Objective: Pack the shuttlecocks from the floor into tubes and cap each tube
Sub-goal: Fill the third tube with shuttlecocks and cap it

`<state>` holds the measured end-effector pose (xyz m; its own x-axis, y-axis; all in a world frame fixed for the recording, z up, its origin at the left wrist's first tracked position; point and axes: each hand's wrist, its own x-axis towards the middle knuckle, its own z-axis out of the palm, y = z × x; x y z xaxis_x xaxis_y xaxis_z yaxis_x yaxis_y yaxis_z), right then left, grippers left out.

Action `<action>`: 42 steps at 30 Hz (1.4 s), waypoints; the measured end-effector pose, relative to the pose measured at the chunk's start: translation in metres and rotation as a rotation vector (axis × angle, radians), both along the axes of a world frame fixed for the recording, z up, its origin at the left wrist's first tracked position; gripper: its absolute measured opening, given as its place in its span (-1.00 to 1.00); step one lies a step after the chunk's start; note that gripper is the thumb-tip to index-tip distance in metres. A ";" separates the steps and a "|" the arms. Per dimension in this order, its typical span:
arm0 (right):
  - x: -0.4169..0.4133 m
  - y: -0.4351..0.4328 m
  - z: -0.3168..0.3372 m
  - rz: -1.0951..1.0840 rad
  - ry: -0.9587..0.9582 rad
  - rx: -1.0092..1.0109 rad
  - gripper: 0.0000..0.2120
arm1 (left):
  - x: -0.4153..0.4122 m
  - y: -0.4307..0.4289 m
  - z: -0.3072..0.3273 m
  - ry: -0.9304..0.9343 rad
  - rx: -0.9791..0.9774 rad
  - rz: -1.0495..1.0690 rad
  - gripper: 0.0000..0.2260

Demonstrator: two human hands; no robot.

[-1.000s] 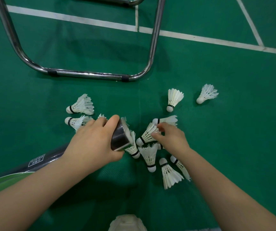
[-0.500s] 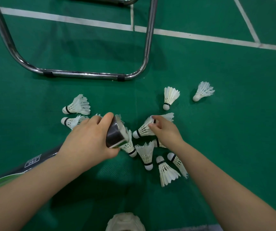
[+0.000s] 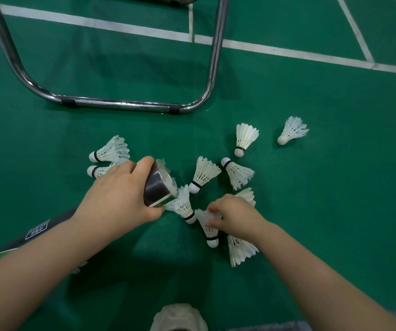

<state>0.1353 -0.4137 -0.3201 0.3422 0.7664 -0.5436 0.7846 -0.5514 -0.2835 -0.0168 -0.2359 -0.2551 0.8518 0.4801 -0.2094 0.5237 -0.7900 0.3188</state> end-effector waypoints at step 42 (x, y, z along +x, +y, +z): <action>-0.014 0.008 0.061 -0.841 0.773 0.552 -0.83 | 0.012 -0.032 -0.008 -0.009 -0.015 -0.124 -0.34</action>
